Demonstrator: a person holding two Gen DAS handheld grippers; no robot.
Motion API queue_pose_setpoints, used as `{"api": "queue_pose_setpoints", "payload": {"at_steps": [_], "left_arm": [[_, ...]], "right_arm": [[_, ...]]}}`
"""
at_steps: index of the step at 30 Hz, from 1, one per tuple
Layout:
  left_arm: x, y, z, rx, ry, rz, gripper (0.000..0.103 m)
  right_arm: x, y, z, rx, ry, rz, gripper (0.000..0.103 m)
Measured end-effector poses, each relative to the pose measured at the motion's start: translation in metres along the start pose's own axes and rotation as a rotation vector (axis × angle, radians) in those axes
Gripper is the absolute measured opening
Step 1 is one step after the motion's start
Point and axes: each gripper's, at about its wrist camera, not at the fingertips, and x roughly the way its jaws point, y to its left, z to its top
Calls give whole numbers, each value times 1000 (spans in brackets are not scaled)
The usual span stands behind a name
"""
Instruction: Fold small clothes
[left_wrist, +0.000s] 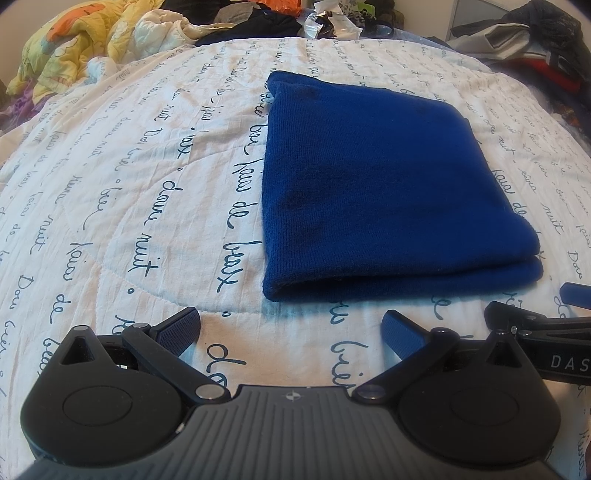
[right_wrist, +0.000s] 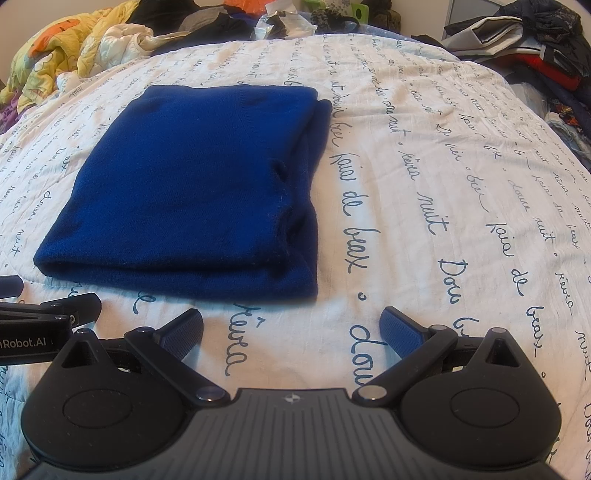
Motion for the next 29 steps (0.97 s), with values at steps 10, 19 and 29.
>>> {"api": "queue_pose_setpoints", "payload": {"at_steps": [10,19,29], "left_arm": [[0,0,0,0,0,0,103],[0,1,-1,-1,-8,-1,103],[0,2,-2,-5,-22,4,103]], "right_arm": [[-1,0,0,-1,2,1,103],[-1,1,-1,-3,4,2,103],[-1,2,-3,-5,1,4,103]]}}
